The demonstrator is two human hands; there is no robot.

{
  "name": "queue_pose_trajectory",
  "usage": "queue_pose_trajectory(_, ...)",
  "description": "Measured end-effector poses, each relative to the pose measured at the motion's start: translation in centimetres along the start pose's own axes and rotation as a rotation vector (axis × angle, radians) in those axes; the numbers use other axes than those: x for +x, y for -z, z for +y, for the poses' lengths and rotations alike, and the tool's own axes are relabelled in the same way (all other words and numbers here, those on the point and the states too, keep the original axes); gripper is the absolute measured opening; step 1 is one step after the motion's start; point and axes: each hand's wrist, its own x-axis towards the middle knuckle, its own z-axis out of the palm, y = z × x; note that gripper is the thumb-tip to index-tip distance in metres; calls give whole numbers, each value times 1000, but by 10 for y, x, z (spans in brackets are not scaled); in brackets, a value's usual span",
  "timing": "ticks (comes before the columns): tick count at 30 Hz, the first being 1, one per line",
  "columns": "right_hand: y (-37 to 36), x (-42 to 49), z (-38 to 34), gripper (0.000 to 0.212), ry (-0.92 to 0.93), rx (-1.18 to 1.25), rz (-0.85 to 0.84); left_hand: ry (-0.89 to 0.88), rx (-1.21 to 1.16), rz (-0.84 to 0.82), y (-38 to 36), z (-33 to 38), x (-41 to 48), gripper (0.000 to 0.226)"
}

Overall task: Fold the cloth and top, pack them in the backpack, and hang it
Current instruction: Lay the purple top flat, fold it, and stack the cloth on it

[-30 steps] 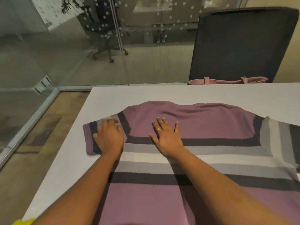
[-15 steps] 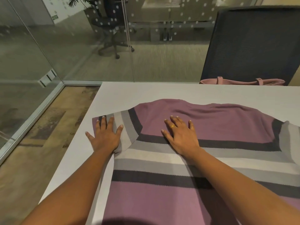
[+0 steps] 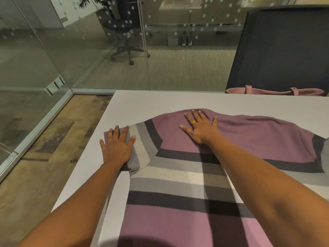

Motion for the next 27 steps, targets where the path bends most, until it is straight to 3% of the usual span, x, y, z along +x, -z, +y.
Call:
queue_pose_trajectory(3,2,1,-5,67,-6,-6,14,24,-100,76,4,-5,6,55)
queue_pose_trajectory(6,3,-4,-15,62,-3,38,137,95,-87,139,18,-7,12,60)
queue_pose_trajectory(12,2,-15,-36,40,74,233,356,290,200,-25,51,-4,29,59)
queue_pose_trajectory(17,10,-27,-57,24,41,525,420,292,-118,-72,75,15,35,33)
queue_pose_trajectory(19,19,-34,-65,22,-5,743,368,240,-219,-63,85,31,29,35)
queue_pose_trajectory(23,47,-51,-78,31,-132,1330,14,145,-460,-75,99,75,11,32)
queue_pose_trajectory(27,69,-65,-78,41,-179,1506,-200,0,-547,-123,98,128,-23,19)
